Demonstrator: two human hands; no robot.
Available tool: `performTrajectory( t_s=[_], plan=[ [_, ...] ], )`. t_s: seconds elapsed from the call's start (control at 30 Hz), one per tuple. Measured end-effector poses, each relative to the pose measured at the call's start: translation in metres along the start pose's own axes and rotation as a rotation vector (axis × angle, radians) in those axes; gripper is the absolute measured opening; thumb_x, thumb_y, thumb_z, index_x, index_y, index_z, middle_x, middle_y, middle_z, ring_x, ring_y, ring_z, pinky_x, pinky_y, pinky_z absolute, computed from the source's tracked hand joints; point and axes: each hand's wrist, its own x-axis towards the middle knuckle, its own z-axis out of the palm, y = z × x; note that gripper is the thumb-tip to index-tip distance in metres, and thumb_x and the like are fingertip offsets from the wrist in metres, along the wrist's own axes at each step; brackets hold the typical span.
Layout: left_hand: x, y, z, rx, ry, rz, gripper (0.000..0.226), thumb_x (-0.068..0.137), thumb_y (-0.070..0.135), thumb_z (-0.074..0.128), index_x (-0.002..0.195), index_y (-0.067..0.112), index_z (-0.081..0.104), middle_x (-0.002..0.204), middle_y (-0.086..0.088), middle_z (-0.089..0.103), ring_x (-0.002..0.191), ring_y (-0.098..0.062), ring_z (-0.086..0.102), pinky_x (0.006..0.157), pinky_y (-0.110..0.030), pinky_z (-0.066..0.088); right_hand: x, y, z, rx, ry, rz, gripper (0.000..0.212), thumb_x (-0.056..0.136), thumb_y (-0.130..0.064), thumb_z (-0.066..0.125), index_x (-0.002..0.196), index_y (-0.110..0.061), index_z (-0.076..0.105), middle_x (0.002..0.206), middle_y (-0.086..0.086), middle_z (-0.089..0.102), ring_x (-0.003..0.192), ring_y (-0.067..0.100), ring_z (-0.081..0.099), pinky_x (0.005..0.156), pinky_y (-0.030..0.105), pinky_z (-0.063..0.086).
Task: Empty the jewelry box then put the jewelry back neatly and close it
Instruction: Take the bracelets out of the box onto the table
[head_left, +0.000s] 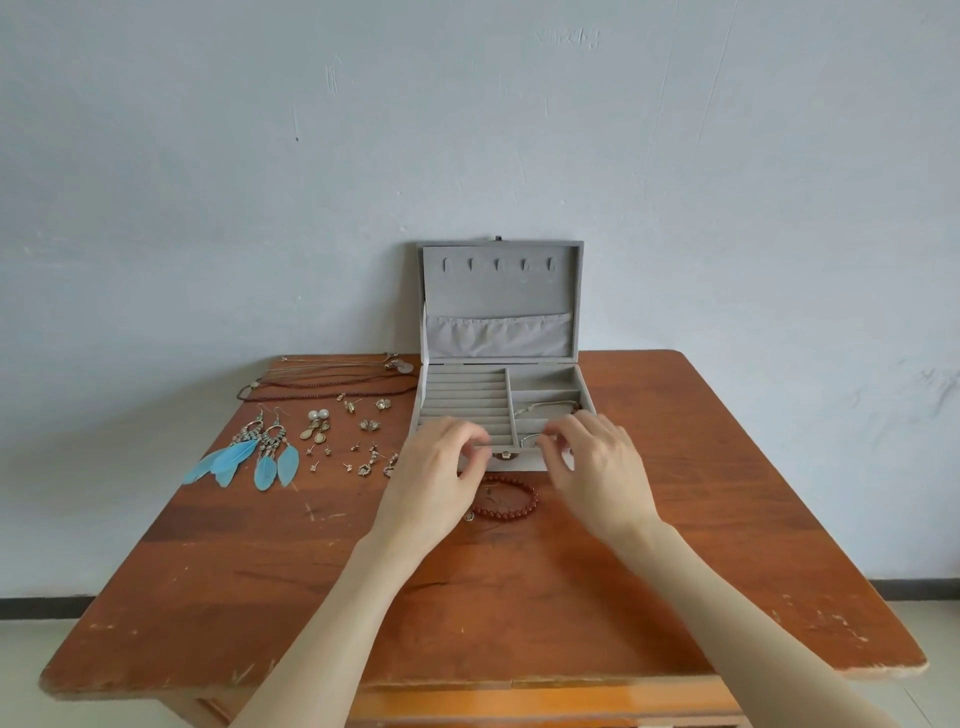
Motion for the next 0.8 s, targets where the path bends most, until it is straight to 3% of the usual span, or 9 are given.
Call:
performTrajectory(
  t_s=[0.13,0.37,0.53,0.8],
  plan=[
    [0.035,0.001,0.012,0.085,-0.060,0.047,0.015,0.089,0.021,0.056,0.099,0.016,0.065,0.093,0.003,0.061,0.093,-0.016,0.052,0.083,-0.030,0.042,0.024,0.025,0.006,-0.060,-0.048,0.071,0.005,0.082,-0.013,0.062,0.082,-0.011,0.067,0.078,0.003,0.064,0.078,0.028,0.059,0.068,0.039,0.044],
    [0.079,0.001,0.050,0.214,-0.122,-0.103,0.024,0.092,0.032,0.050,0.106,0.023,0.068,0.104,0.001,0.057,0.101,-0.021,0.038,0.085,-0.025,0.031,0.050,0.050,0.026,-0.130,-0.196,0.344,0.027,0.091,-0.028,0.048,0.111,-0.020,0.065,0.118,0.001,0.050,0.113,0.022,0.037,0.092,0.039,0.030],
    [0.100,0.005,0.060,0.282,-0.251,-0.184,0.022,0.086,0.038,0.059,0.101,0.027,0.070,0.111,-0.002,0.054,0.107,-0.024,0.036,0.088,-0.031,0.033,0.053,0.054,0.030,-0.136,-0.291,0.389,0.033,0.091,-0.037,0.046,0.121,-0.029,0.057,0.127,-0.001,0.045,0.120,0.022,0.035,0.096,0.040,0.030],
    [0.101,0.002,0.069,0.232,-0.244,-0.207,0.019,0.089,0.033,0.057,0.095,0.020,0.069,0.110,-0.003,0.047,0.107,-0.024,0.034,0.092,-0.031,0.032,0.057,0.054,0.030,-0.132,-0.318,0.413,0.030,0.090,-0.038,0.046,0.111,-0.023,0.061,0.126,-0.002,0.046,0.119,0.022,0.037,0.095,0.040,0.031]
  ],
)
